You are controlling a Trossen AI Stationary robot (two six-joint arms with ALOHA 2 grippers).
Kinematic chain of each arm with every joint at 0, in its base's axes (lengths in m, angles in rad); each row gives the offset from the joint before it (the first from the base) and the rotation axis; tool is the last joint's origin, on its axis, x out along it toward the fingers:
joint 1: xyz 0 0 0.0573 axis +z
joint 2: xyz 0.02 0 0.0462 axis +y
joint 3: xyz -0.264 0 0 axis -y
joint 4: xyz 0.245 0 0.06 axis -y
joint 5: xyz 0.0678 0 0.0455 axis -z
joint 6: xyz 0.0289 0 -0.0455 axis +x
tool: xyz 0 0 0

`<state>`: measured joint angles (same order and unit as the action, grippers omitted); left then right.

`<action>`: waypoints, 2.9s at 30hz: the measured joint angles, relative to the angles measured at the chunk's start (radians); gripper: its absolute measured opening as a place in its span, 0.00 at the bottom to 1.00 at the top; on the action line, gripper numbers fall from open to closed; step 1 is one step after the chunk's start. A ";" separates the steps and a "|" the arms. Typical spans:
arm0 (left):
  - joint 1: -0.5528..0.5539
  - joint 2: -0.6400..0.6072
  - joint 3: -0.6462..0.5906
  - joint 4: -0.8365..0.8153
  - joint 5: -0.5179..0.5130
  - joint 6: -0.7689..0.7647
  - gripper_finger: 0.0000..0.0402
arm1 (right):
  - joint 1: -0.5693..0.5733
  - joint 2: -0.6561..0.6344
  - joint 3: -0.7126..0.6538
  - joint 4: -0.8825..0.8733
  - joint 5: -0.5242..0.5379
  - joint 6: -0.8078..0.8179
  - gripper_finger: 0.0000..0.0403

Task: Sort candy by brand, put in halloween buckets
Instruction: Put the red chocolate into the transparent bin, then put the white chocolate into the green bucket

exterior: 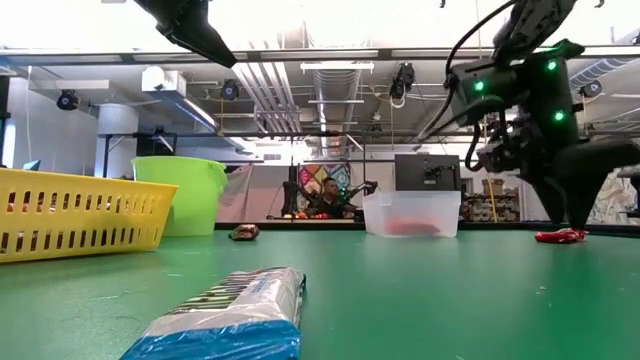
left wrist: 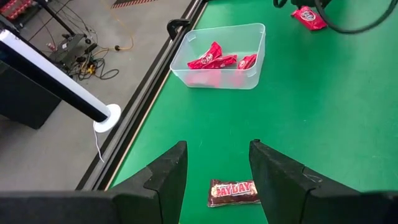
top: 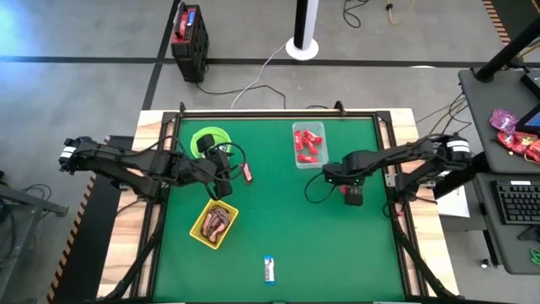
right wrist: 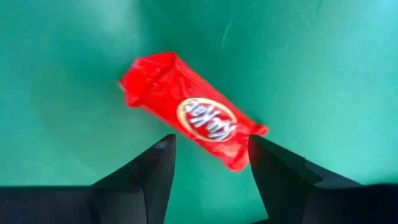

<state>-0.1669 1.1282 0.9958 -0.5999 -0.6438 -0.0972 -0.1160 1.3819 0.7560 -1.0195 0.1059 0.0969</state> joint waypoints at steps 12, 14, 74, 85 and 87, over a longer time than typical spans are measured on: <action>0.000 0.000 -0.003 0.002 0.000 0.037 0.39 | 0.007 0.132 0.013 0.030 0.052 -0.180 0.46; 0.000 0.000 -0.003 0.002 0.000 0.037 0.39 | 0.006 0.137 0.015 0.033 0.022 -0.172 0.42; -0.127 0.225 -0.002 0.191 0.484 -0.013 0.39 | -0.042 -0.191 0.146 0.705 -0.155 0.271 0.37; -0.341 0.432 0.079 0.344 0.489 -0.022 0.39 | 0.360 -0.189 0.126 0.704 0.116 0.392 0.36; -0.356 0.501 0.137 0.338 0.488 0.005 0.39 | 0.407 -0.189 0.125 0.706 0.148 0.411 0.36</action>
<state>-0.5230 1.6290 1.1330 -0.2621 -0.1555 -0.0918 0.2909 1.1931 0.8814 -0.3135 0.2543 0.5077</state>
